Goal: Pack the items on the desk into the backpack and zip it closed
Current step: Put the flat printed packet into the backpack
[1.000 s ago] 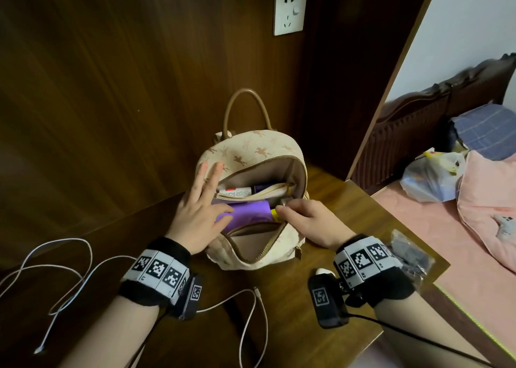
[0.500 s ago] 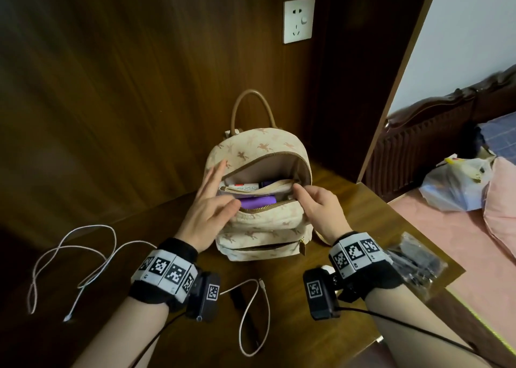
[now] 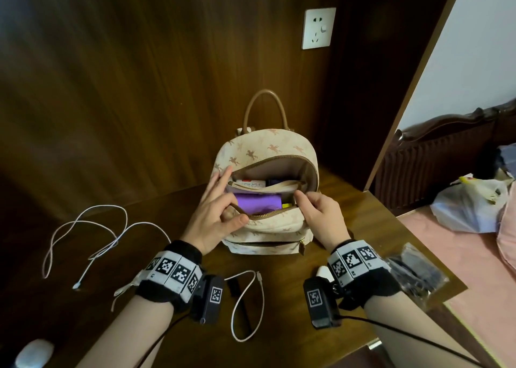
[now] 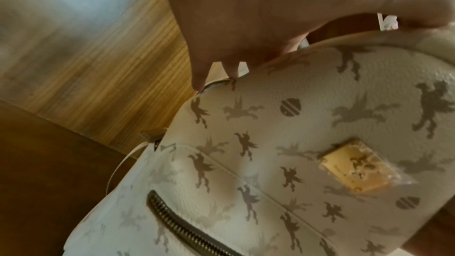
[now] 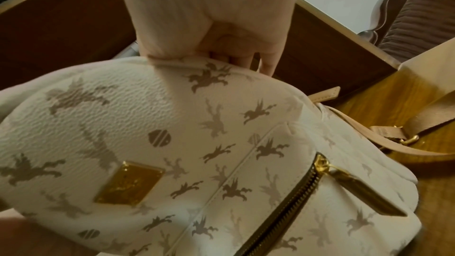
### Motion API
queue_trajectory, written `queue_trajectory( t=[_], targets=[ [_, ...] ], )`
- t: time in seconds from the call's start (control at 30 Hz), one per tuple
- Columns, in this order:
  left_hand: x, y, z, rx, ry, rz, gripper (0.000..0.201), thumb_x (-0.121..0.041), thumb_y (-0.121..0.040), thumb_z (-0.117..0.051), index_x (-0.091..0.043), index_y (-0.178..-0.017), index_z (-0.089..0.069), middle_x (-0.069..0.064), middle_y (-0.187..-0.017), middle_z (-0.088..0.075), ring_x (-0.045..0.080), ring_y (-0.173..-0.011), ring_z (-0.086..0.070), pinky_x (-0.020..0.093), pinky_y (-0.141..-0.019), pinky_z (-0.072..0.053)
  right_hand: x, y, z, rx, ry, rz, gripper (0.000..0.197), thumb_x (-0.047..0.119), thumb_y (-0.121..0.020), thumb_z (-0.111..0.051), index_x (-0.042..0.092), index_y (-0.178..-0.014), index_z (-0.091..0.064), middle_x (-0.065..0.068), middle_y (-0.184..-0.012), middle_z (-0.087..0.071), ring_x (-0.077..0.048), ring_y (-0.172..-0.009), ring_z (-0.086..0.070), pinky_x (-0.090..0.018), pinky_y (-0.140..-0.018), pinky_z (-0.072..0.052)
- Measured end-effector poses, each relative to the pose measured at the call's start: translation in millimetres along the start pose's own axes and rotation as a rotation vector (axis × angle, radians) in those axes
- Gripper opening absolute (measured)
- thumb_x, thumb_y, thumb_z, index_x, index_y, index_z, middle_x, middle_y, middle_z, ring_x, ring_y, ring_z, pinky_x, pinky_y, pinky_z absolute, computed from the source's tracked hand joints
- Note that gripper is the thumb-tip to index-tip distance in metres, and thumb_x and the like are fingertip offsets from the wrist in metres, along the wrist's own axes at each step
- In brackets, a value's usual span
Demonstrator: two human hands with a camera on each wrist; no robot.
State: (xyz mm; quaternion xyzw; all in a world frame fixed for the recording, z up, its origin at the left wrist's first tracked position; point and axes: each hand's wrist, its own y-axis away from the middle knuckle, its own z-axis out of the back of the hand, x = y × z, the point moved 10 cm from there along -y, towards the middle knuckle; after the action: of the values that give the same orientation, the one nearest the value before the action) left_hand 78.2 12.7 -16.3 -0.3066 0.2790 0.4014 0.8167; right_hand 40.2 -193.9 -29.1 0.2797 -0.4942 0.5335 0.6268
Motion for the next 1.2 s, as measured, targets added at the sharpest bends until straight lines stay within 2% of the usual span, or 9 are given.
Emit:
queue_trajectory(
  t=[0.23, 0.37, 0.43, 0.57, 0.67, 0.8, 0.9, 1.1, 1.2],
  targets=[
    [6, 0, 8, -0.068, 0.058, 0.119, 0.070, -0.083, -0.067, -0.047, -0.013, -0.069, -0.047, -0.023, -0.156, -0.015, 0.000, -0.145, -0.001, 0.048, -0.117, -0.012, 6, 3, 12, -0.101, 0.013, 0.041, 0.046, 0.025, -0.095, -0.051, 0.019, -0.051, -0.040, 0.006, -0.041, -0.037, -0.008, -0.043, -0.038, -0.024, -0.066, -0.029],
    [-2, 0, 14, -0.147, 0.096, 0.161, 0.044, -0.063, -0.073, -0.054, -0.019, -0.068, -0.059, -0.021, -0.151, -0.028, 0.002, -0.141, -0.021, 0.035, -0.112, -0.023, 9, 5, 20, -0.172, -0.024, 0.039, 0.047, 0.024, -0.095, -0.052, 0.021, -0.050, -0.036, 0.005, -0.049, -0.033, -0.010, -0.048, -0.030, -0.023, -0.052, -0.027],
    [-1, 0, 15, -0.174, 0.105, 0.176, 0.035, -0.062, -0.075, -0.054, -0.028, -0.073, -0.064, -0.017, -0.150, -0.033, 0.003, -0.137, -0.029, 0.031, -0.108, -0.026, 7, 4, 19, -0.185, -0.046, 0.009, 0.045, 0.027, -0.095, -0.050, 0.018, -0.053, -0.038, 0.003, -0.051, -0.034, -0.010, -0.050, -0.032, -0.024, -0.052, -0.029],
    [2, -2, 16, -0.192, 0.065, 0.172, 0.053, -0.068, -0.077, -0.048, -0.023, -0.094, -0.068, -0.016, -0.143, -0.041, 0.004, -0.131, -0.037, 0.029, -0.105, -0.031, 7, -1, 14, -0.151, -0.028, -0.034, 0.043, 0.034, -0.097, -0.045, 0.007, -0.064, -0.049, -0.009, -0.061, -0.045, -0.015, -0.057, -0.040, -0.030, -0.058, -0.035],
    [2, -2, 11, -0.149, 0.106, 0.160, 0.045, -0.067, -0.080, -0.053, -0.023, -0.085, -0.063, -0.014, -0.135, -0.047, 0.006, -0.123, -0.046, 0.029, -0.100, -0.036, 11, -1, 9, -0.109, -0.019, -0.032, 0.040, 0.033, -0.098, -0.043, 0.005, -0.074, -0.057, -0.012, -0.070, -0.053, -0.016, -0.065, -0.047, -0.032, -0.064, -0.040],
    [7, 5, -1, -0.037, 0.165, 0.165, 0.042, -0.073, -0.073, -0.041, -0.037, -0.090, -0.053, -0.006, -0.126, -0.057, 0.016, -0.100, -0.060, 0.032, -0.087, -0.049, 16, 7, 8, -0.153, 0.069, -0.026, 0.027, 0.029, -0.097, -0.045, 0.009, -0.099, -0.064, -0.003, -0.099, -0.059, -0.012, -0.089, -0.053, -0.020, -0.073, -0.040],
    [11, 10, -4, -0.006, 0.169, 0.145, 0.050, -0.077, -0.076, -0.037, -0.040, -0.108, -0.048, 0.003, -0.121, -0.058, 0.019, -0.104, -0.059, 0.044, -0.091, -0.050, 11, 17, 11, -0.223, 0.058, -0.048, 0.025, 0.028, -0.096, -0.047, 0.014, -0.114, -0.059, 0.002, -0.117, -0.052, -0.008, -0.104, -0.049, -0.020, -0.085, -0.038],
    [16, 11, -2, -0.016, 0.263, 0.134, 0.074, -0.071, -0.077, -0.041, -0.040, -0.143, -0.030, -0.004, -0.147, -0.037, 0.005, -0.129, -0.039, 0.016, -0.096, -0.035, -11, 42, 20, -0.304, 0.078, -0.154, 0.022, 0.033, -0.095, -0.048, 0.018, -0.109, -0.056, -0.002, -0.121, -0.052, -0.013, -0.103, -0.052, -0.023, -0.082, -0.042],
    [18, 10, -2, 0.001, 0.212, 0.121, 0.076, -0.068, -0.080, -0.043, -0.037, -0.147, -0.025, -0.004, -0.150, -0.034, 0.011, -0.135, -0.033, 0.023, -0.100, -0.031, -24, 55, 19, -0.289, 0.098, -0.234, 0.026, 0.034, -0.094, -0.050, 0.017, -0.113, -0.056, -0.001, -0.114, -0.057, -0.011, -0.095, -0.055, -0.020, -0.074, -0.043]
  ],
)
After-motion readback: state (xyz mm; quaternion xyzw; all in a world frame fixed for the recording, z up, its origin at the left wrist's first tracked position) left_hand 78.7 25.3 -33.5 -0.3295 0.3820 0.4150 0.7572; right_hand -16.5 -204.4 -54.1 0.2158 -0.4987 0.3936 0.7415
